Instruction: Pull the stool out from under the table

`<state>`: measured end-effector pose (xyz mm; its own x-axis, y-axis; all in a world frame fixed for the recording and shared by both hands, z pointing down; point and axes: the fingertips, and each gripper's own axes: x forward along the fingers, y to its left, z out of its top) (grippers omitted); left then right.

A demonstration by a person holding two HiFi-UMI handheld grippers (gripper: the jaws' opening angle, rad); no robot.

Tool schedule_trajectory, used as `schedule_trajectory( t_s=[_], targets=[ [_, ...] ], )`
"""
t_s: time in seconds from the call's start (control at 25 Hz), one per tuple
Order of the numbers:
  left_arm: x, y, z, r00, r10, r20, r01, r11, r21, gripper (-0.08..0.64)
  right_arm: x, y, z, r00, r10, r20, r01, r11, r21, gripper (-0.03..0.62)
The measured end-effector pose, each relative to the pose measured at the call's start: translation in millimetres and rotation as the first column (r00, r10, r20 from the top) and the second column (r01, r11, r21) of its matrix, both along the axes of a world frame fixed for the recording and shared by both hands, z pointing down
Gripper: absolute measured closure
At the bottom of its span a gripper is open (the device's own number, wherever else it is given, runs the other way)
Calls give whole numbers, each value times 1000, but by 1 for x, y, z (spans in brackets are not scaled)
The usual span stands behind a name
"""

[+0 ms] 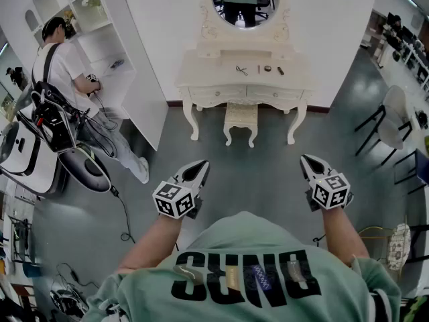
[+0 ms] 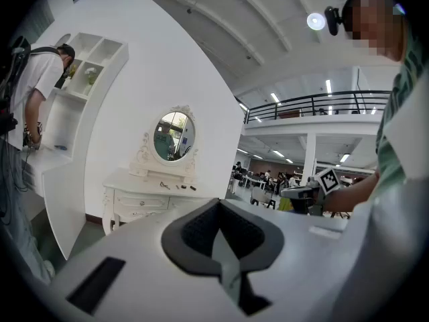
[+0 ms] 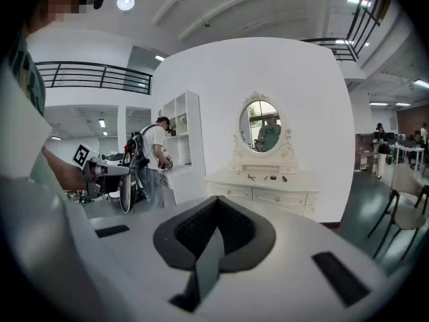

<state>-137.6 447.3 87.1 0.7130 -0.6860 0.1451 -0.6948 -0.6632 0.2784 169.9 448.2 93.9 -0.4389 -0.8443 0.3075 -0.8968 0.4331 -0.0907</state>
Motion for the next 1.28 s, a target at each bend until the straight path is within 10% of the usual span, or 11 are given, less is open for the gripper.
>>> schedule_trajectory(
  t_s=[0.76, 1.28],
  targets=[
    [12, -10, -6, 1000, -1, 14, 1, 1000, 8, 552, 9, -13, -15, 1000, -9, 4, 9, 999, 37, 600],
    [98, 21, -14, 998, -61, -9, 61, 998, 16, 552, 93, 15, -18, 998, -63, 1, 63, 997, 43, 600]
  ],
)
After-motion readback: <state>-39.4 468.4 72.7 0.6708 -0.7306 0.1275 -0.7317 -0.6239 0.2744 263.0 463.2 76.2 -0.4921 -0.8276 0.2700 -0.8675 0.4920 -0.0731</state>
